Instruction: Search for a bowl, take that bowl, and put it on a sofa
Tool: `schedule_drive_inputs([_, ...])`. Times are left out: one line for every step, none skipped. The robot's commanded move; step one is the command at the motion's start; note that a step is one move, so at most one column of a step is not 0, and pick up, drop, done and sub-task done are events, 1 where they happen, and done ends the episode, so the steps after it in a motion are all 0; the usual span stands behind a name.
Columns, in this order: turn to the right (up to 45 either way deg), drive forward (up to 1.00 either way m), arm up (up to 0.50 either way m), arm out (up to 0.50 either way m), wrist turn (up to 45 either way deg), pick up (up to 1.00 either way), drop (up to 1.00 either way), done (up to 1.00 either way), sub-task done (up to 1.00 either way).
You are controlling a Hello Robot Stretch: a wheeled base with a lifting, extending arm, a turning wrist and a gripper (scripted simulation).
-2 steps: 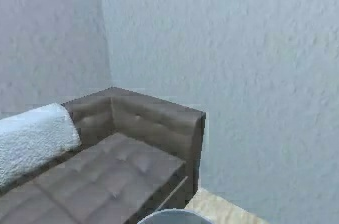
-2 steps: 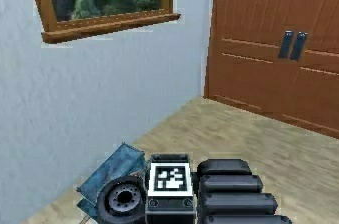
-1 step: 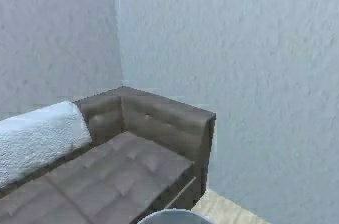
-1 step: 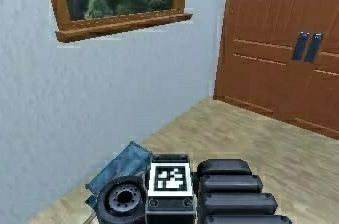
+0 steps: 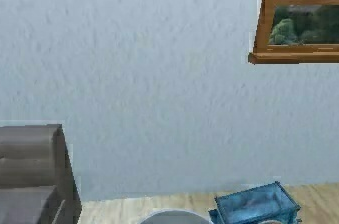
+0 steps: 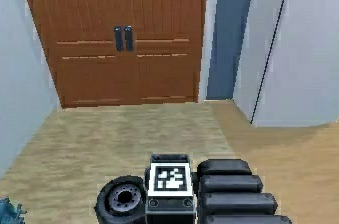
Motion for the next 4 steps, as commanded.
schedule_drive_inputs([45.0, 0.0, 0.0, 0.0, 0.0, 0.0, 0.0, 0.0, 0.0])
schedule_drive_inputs([45.0, 0.0, 0.0, 0.0, 0.0, 0.0, 0.0, 0.0, 0.0])
schedule_drive_inputs([33.0, 0.0, 0.0, 0.0, 0.0, 0.0, 0.0, 0.0, 0.0])
schedule_drive_inputs([3.0, 0.0, 0.0, 0.0, 0.0, 0.0, 0.0, 0.0, 0.0])
